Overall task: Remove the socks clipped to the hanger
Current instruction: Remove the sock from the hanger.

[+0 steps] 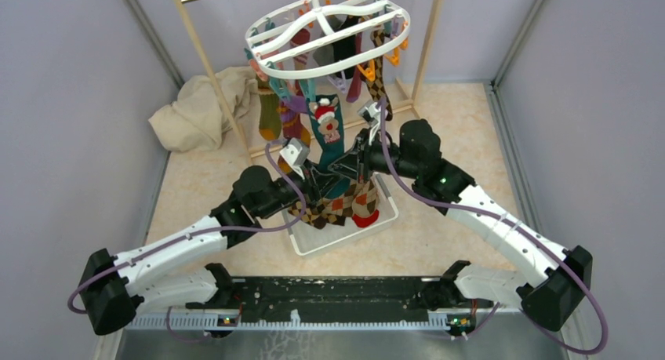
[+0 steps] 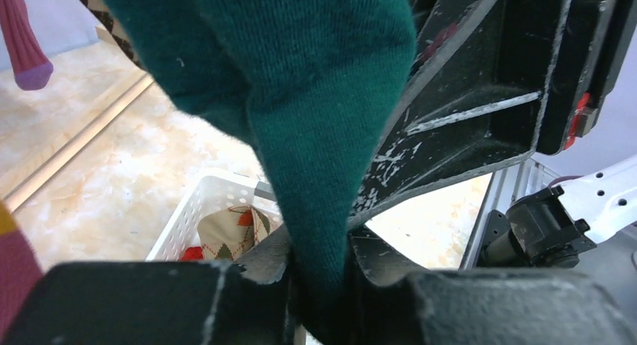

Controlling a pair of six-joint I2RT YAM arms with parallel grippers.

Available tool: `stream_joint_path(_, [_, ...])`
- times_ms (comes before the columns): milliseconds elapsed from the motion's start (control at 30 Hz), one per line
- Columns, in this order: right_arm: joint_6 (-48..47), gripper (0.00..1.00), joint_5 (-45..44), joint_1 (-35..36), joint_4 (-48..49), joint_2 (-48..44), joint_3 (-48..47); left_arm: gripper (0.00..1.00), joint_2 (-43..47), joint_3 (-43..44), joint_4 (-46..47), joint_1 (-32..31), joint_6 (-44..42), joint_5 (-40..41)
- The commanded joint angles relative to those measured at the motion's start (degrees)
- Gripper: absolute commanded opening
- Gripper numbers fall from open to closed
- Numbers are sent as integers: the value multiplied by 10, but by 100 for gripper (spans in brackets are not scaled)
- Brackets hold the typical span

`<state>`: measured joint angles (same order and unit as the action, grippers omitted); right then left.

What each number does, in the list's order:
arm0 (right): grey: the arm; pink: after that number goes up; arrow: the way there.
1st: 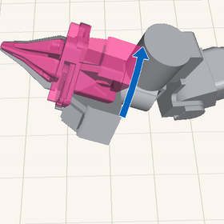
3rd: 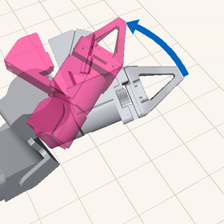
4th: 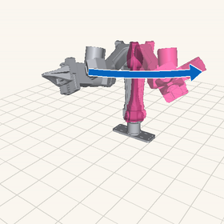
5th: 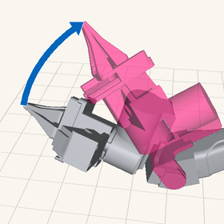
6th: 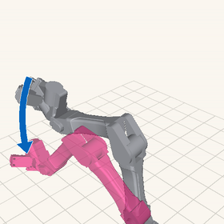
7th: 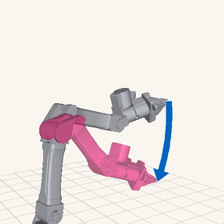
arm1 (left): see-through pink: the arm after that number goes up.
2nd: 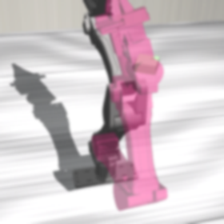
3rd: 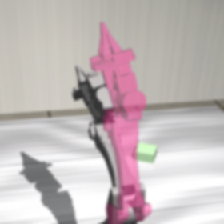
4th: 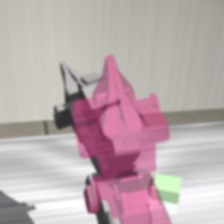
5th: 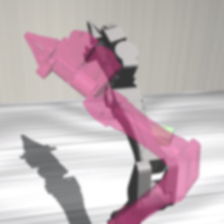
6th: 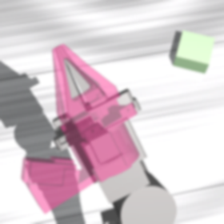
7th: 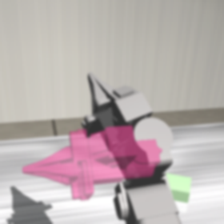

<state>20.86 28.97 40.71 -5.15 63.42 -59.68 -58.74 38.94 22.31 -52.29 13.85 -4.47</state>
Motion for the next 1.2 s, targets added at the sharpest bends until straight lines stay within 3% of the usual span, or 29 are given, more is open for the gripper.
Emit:
stream_joint_path(0, [3,0,-7,-5,28,-17,2,19,-6,32,9,2,-3,-15])
stream_joint_path(67, [2,2,-25,-5,19,-17,-3,15,-10,38,-6,2,-4,-2])
stream_joint_path(200, [-10,34,-92,-5,-38,-19,-27,11,-20,56,-43,2,-13,20])
stream_joint_path(300, [-21,46,-158,-5,-87,-30,-45,11,-28,64,-62,1,-15,39])
stream_joint_path(567, [-44,48,-315,-4,-157,-72,-79,10,-63,98,-116,-14,-26,146])
stream_joint_path(733, [-48,49,-337,-4,-162,-86,-97,10,-93,135,-162,-31,-37,218])
stream_joint_path(867, [-49,64,-342,-3,-170,-78,-123,10,-124,167,-196,-42,-43,269])
stream_joint_path(1167, [-72,64,-410,70,-159,-36,-213,10,-186,212,-245,-76,-57,384])
